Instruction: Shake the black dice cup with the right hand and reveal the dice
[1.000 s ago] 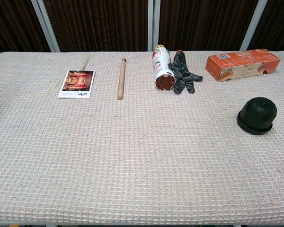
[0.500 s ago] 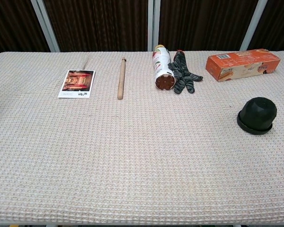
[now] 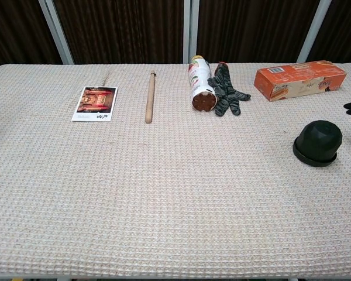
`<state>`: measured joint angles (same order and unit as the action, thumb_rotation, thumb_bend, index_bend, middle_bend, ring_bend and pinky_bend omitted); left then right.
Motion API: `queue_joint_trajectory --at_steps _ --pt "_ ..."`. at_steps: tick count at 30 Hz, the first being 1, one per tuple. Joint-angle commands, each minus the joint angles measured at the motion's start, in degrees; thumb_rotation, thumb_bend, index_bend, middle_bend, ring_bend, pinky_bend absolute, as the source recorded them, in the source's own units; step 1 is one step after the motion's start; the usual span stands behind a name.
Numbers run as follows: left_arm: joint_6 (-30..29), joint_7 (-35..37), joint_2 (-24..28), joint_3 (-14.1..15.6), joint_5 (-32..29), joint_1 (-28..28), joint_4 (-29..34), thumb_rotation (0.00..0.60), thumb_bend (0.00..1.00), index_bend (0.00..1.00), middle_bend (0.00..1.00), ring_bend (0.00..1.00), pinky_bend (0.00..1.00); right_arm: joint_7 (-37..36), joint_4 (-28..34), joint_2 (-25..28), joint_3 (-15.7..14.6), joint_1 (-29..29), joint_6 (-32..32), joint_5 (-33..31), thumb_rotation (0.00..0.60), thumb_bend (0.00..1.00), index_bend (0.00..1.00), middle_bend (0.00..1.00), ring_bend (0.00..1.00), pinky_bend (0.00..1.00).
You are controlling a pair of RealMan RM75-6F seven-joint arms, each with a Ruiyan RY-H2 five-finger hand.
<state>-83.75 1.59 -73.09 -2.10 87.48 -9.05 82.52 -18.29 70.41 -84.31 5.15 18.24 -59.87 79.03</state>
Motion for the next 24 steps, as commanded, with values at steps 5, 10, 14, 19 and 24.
queue_joint_trajectory --at_steps 5,10,14,19,24 --pt "-0.3 0.1 0.3 0.0 0.1 0.2 0.1 0.600 0.13 0.14 0.11 0.00 0.18 -2.6 -1.9 -1.7 0.2 2.8 2.4 0.8 0.600 0.00 0.00 0.06 0.00 0.00" --pt "-0.4 -0.1 0.3 0.0 0.3 0.1 0.4 0.600 0.13 0.14 0.11 0.00 0.18 -2.6 -3.2 -3.1 0.6 3.7 3.9 -0.3 0.600 0.02 0.00 0.07 0.00 0.00" --pt "-0.6 -0.3 0.4 0.0 0.5 0.1 0.7 0.600 0.13 0.14 0.11 0.00 0.18 -1.8 -4.0 -4.0 0.9 4.2 4.4 -1.1 0.600 0.03 0.00 0.09 0.00 0.00" --pt "-0.5 -0.4 0.5 0.0 0.3 0.2 0.7 0.600 0.13 0.14 0.11 0.00 0.18 -0.9 -4.1 -4.5 1.1 4.6 5.1 -2.0 0.600 0.04 0.00 0.12 0.00 0.00" --pt "-0.3 0.1 0.5 0.0 0.1 0.2 0.7 0.600 0.13 0.14 0.11 0.00 0.18 -0.7 -4.3 -5.0 1.1 5.0 5.9 -2.6 0.600 0.05 0.00 0.13 0.00 0.00"
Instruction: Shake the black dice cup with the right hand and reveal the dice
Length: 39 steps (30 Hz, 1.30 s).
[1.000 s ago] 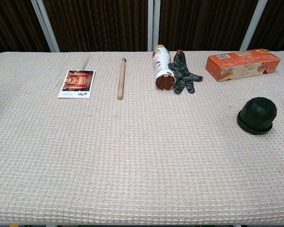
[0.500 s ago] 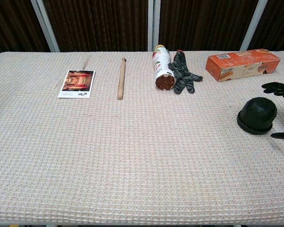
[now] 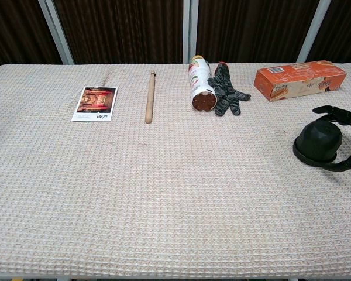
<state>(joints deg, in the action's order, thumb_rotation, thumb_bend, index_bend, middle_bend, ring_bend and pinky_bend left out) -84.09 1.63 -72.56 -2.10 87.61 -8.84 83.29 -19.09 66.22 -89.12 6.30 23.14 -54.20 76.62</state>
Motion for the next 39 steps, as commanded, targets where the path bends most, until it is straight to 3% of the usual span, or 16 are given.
queue_joint_trajectory --at_steps 1,28,39 --pt "0.0 0.1 0.0 0.0 0.0 0.0 -0.1 0.600 0.13 0.14 0.11 0.00 0.18 0.3 -0.2 -0.2 0.0 0.2 0.3 -0.3 0.600 0.05 0.00 0.14 0.00 0.00" --pt "0.4 0.3 -0.1 0.0 -0.1 -0.1 -0.2 0.600 0.13 0.14 0.11 0.00 0.18 1.9 -0.6 -1.3 0.3 1.0 1.1 -1.8 0.600 0.10 0.00 0.22 0.00 0.00" --pt "0.2 0.5 0.0 0.0 -0.2 0.0 -0.3 0.600 0.13 0.14 0.11 0.00 0.18 3.5 -0.6 -1.9 0.5 0.7 -0.1 -2.3 0.600 0.16 0.01 0.31 0.00 0.00"
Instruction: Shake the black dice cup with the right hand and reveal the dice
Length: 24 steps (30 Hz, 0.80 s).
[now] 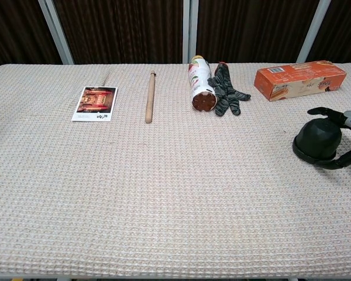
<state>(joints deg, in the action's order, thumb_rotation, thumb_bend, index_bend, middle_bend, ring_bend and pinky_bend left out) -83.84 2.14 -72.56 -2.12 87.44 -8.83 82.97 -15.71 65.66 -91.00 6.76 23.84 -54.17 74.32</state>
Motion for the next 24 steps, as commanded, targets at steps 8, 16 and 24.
queue_joint_trajectory --at_steps 8,16,24 --pt "0.1 0.2 0.0 0.0 -0.1 0.0 0.0 0.600 0.13 0.14 0.11 0.00 0.18 0.8 1.2 0.7 0.3 -0.7 -2.9 0.8 0.600 0.21 0.16 0.37 0.01 0.00" --pt "0.3 0.3 0.0 0.2 0.0 0.0 0.0 0.600 0.13 0.14 0.11 0.00 0.18 1.1 4.2 4.0 0.9 -2.5 -6.7 1.1 0.600 0.22 0.34 0.41 0.05 0.00" --pt "0.7 0.8 -0.4 0.4 0.0 -0.1 -0.7 0.600 0.13 0.14 0.11 0.00 0.18 -0.2 3.7 6.1 0.3 -4.6 -7.2 -0.2 0.600 0.22 0.35 0.42 0.06 0.00"
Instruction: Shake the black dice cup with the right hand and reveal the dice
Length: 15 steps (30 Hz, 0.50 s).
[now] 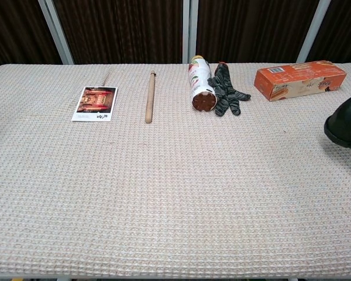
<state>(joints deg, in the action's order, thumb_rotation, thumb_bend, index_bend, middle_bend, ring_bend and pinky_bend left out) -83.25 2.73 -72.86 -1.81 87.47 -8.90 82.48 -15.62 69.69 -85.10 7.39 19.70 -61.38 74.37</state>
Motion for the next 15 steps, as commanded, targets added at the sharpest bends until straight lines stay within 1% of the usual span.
queue_joint_trajectory --at_steps 1,4,7,11,13,15 --pt "0.2 0.3 -0.2 0.1 -0.1 0.0 -0.4 0.600 0.13 0.14 0.11 0.00 0.18 -0.5 -0.4 0.2 -0.5 -0.7 0.1 -0.3 0.600 0.22 0.35 0.42 0.06 0.00" --pt "0.6 0.8 -0.3 0.2 -0.1 -0.1 -0.8 0.600 0.13 0.14 0.11 0.00 0.18 -1.3 -0.2 -0.2 -0.8 -0.6 1.0 -0.2 0.600 0.22 0.35 0.42 0.06 0.00" --pt "0.4 1.1 -0.2 0.2 -0.1 -0.1 -1.1 0.600 0.13 0.14 0.11 0.00 0.18 -2.4 1.9 -1.3 -0.2 1.5 3.4 0.5 0.600 0.22 0.35 0.42 0.06 0.00" --pt "-0.2 1.2 0.2 0.0 -0.2 0.3 -1.0 0.600 0.13 0.14 0.11 0.00 0.18 -2.9 7.0 -3.9 1.6 6.7 7.2 2.8 0.600 0.23 0.35 0.43 0.07 0.00" --pt "-0.3 1.1 0.4 -0.1 -0.4 0.4 -0.8 0.600 0.13 0.14 0.11 0.00 0.18 -1.2 9.7 -5.3 3.0 10.0 9.2 3.7 0.600 0.23 0.35 0.43 0.08 0.00" --pt "-0.5 0.8 0.7 -0.2 -0.4 0.4 -0.4 0.600 0.13 0.14 0.11 0.00 0.18 1.1 11.2 -6.0 4.1 12.0 9.6 3.9 0.600 0.22 0.35 0.43 0.08 0.00"
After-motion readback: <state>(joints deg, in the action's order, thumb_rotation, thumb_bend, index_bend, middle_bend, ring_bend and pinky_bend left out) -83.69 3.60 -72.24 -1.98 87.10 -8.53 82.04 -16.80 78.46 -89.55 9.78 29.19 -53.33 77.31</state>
